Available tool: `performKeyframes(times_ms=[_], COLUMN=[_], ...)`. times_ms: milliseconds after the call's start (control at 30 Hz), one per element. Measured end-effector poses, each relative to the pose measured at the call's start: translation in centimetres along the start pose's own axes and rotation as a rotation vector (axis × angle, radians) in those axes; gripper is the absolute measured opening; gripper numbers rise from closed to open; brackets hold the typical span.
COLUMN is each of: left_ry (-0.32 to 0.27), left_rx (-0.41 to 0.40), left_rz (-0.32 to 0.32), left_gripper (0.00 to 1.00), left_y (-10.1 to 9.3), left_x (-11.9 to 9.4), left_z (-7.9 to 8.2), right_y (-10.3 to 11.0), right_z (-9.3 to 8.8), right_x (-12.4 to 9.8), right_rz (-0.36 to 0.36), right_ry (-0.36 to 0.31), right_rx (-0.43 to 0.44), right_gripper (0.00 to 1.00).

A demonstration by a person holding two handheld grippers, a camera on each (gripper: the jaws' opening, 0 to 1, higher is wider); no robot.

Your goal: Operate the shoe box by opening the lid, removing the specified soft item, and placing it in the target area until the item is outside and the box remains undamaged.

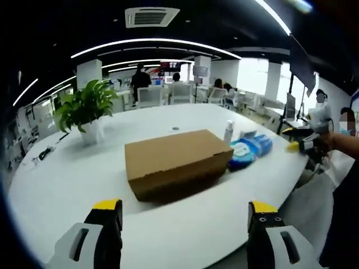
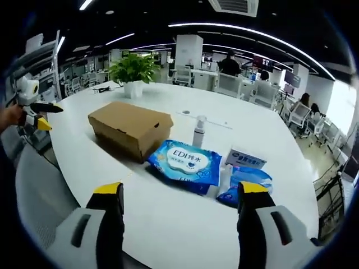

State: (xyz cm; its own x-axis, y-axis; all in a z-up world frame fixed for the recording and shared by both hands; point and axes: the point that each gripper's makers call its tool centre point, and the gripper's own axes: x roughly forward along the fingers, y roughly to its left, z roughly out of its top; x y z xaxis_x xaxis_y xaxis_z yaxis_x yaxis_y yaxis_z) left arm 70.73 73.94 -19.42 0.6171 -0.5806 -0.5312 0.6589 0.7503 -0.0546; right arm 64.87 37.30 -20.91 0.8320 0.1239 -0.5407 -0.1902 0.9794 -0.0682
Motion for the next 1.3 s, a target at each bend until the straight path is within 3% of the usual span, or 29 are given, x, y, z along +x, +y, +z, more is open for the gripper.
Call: performKeyframes(times_ms=[400, 1300], left_ry=[-0.061, -0.082], left_rx=[-0.012, -0.005], left_rz=[-0.003, 0.001], left_gripper=[1.0, 1.0], left_y=[-0.9, -1.5], left_x=[-1.4, -2.0], left_z=[0.5, 0.1], right_y=[0.4, 0.5], right_z=[-1.3, -1.4], right_x=[-2.2, -2.9], right_rz=[-0.012, -0.014], right_ry=[-0.03, -0.059], right_rx=[0.055, 0.055], right_gripper=[0.96, 0.96])
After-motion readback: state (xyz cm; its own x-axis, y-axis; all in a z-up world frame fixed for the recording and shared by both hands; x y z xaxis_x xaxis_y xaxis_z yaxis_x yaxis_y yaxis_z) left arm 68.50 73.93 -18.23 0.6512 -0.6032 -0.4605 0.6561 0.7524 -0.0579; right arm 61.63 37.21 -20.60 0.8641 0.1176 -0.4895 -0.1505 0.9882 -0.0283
